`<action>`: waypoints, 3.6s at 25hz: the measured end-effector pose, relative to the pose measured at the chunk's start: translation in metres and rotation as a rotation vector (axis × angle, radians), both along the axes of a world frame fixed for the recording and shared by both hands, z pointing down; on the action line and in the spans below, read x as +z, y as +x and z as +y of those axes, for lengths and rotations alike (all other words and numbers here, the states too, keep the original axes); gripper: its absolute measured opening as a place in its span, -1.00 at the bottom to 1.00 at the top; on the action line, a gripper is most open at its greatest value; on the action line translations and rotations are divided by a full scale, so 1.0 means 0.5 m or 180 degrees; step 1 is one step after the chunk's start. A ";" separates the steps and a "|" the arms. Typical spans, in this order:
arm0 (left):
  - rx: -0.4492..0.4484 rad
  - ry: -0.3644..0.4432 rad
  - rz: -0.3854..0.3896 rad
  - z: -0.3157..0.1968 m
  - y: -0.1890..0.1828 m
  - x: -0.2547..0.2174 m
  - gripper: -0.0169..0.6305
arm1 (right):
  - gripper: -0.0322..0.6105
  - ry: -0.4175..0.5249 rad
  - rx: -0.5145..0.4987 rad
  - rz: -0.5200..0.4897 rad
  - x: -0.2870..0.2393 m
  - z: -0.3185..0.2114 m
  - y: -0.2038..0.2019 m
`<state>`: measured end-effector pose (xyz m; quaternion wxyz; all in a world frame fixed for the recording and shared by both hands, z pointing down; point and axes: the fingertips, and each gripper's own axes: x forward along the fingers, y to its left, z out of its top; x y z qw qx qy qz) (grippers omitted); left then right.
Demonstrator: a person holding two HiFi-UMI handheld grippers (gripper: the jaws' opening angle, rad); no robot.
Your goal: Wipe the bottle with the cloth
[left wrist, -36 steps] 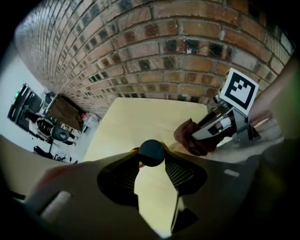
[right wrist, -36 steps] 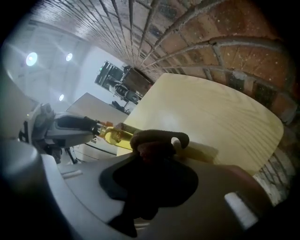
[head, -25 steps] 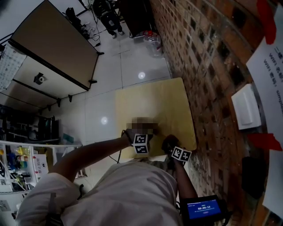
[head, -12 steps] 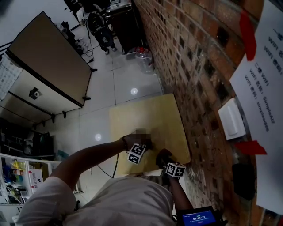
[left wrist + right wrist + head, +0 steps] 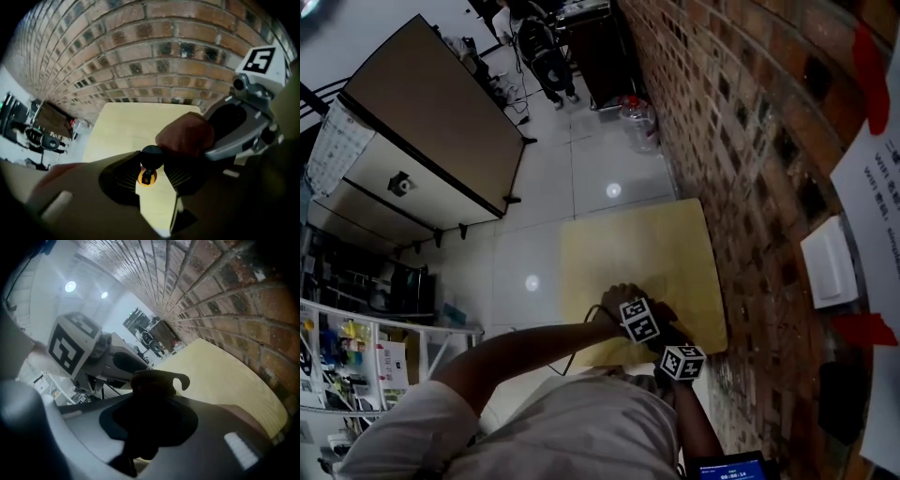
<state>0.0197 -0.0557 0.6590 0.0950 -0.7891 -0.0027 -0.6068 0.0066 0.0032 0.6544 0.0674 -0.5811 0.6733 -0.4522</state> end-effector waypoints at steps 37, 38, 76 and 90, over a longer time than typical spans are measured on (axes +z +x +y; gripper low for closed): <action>-0.1789 -0.0792 0.0252 -0.023 -0.005 0.005 -0.40 | -0.63 -0.1498 0.0039 -0.0476 0.304 -0.027 0.047; -0.1809 -0.0809 0.0312 -0.023 -0.004 0.001 -0.39 | -0.63 -0.1429 0.0067 -0.0460 0.290 -0.015 0.050; -0.0882 -0.0432 0.0229 -0.036 0.036 -0.023 -0.44 | -0.63 -0.0153 -0.0310 0.0072 0.108 -0.072 -0.028; -0.1536 -0.0892 0.0119 -0.002 -0.014 -0.004 -0.44 | -0.63 -0.1517 0.0471 -0.1275 0.327 -0.034 0.022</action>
